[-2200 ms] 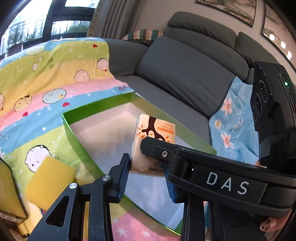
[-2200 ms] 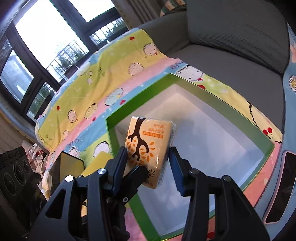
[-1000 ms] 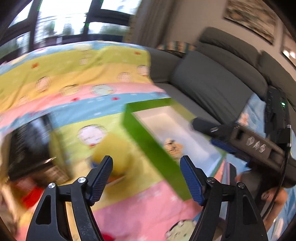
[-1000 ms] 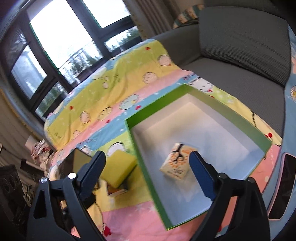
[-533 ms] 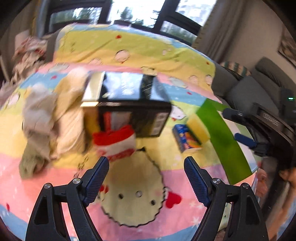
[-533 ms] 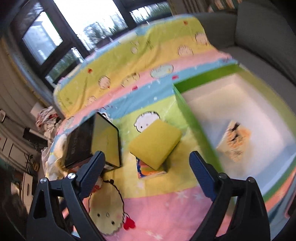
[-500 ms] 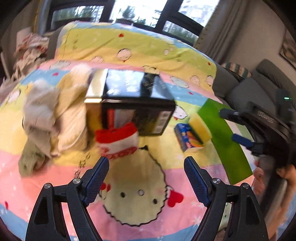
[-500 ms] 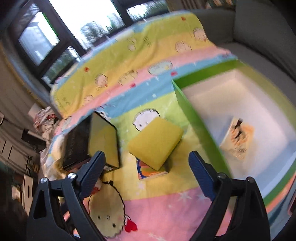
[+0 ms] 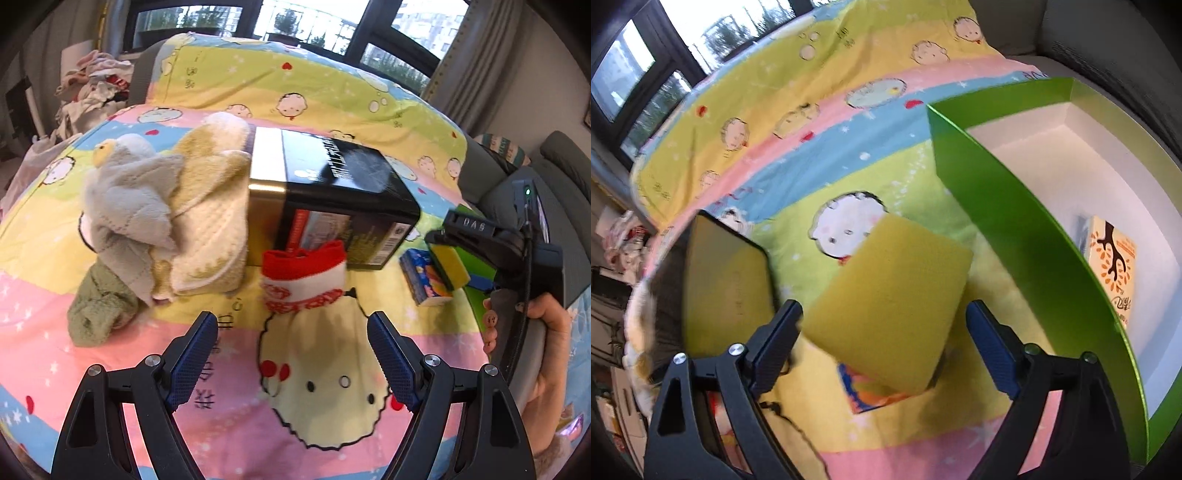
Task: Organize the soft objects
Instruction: 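Move the right tool back to the yellow sponge, then grasp the yellow sponge with the right tool and lift it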
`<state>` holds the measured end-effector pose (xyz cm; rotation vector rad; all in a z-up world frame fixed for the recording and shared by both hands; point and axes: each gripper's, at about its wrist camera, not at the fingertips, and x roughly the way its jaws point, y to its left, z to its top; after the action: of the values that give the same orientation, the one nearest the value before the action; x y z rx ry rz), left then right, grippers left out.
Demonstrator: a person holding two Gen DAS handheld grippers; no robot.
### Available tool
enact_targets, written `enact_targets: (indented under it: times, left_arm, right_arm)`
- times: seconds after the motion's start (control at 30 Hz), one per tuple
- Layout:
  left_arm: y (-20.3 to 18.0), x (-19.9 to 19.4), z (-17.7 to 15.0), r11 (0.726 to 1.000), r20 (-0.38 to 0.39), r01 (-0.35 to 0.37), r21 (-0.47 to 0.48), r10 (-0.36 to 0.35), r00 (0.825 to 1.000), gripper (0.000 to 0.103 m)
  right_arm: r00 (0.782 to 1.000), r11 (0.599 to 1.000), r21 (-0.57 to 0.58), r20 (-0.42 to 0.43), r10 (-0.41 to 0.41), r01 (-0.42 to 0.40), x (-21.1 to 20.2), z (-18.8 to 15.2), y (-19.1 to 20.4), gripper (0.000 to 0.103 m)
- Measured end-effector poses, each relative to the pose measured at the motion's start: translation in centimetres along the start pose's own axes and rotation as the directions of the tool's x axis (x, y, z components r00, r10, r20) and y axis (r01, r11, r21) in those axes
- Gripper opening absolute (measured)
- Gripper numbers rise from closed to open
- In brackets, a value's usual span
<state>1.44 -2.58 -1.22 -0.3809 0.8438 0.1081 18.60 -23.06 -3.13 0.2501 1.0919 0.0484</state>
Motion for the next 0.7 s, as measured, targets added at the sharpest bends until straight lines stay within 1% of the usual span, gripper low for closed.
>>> enact_targets:
  times: [0.03, 0.07, 0.1, 0.2, 0.23, 0.3, 0.4, 0.47, 0.57, 0.67, 0.7]
  left_arm:
    - [0.2, 0.0, 0.0, 1.0, 0.0, -0.002, -0.003, 0.002, 1.0, 0.084]
    - [0.4, -0.1, 0.1, 1.0, -0.002, 0.0, -0.008, 0.0, 1.0, 0.084]
    - [0.5, -0.1, 0.2, 1.0, -0.003, 0.002, -0.012, -0.002, 1.0, 0.084]
    - [0.9, -0.5, 0.1, 1.0, -0.003, -0.002, -0.019, 0.002, 1.0, 0.083]
    - [0.9, -0.6, 0.2, 1.0, -0.004, -0.004, -0.019, 0.004, 1.0, 0.084]
    - [1.2, -0.8, 0.3, 1.0, -0.003, -0.007, -0.017, 0.007, 1.0, 0.084]
    - [1.8, -1.2, 0.3, 0.999, -0.003, -0.023, -0.034, 0.022, 1.0, 0.084]
    - [2.3, -1.5, 0.3, 0.999, -0.002, -0.029, -0.045, 0.029, 1.0, 0.084]
    - [2.7, -1.9, 0.1, 0.998, -0.001, -0.035, -0.056, 0.035, 0.999, 0.084]
    - [3.1, -2.1, 0.0, 0.997, 0.0, -0.036, -0.065, 0.036, 0.999, 0.084]
    - [3.2, -2.2, -0.1, 0.997, -0.002, -0.035, -0.067, 0.035, 0.999, 0.084]
  right_arm:
    - [1.0, 1.0, 0.007, -0.001, 0.012, -0.012, 0.2, -0.2, -0.2, 0.073]
    - [1.0, 1.0, 0.018, -0.005, 0.026, -0.026, 0.3, -0.4, -0.5, 0.073]
    - [1.0, 1.0, 0.015, 0.005, 0.023, -0.023, 0.2, -0.5, -0.6, 0.071]
    - [0.999, 0.999, -0.04, 0.045, 0.005, -0.004, -1.1, -1.2, -0.4, 0.069]
    - [0.999, 0.998, -0.056, 0.049, 0.016, -0.013, -1.6, -1.6, -0.4, 0.069]
    - [0.997, 0.994, -0.089, 0.05, 0.063, -0.059, -2.9, -2.5, -0.3, 0.069]
    - [0.993, 0.979, -0.177, 0.043, 0.109, -0.1, -5.1, -4.8, 0.5, 0.069]
    - [0.99, 0.96, -0.251, 0.031, 0.137, -0.125, -6.3, -6.6, 1.4, 0.069]
    - [0.983, 0.917, -0.358, -0.022, 0.18, -0.176, -7.1, -9.4, 3.0, 0.07]
    - [0.981, 0.873, -0.448, -0.077, 0.176, -0.192, -6.8, -11.6, 4.9, 0.071]
    - [0.982, 0.865, -0.464, -0.091, 0.167, -0.19, -6.5, -12.2, 5.3, 0.073]
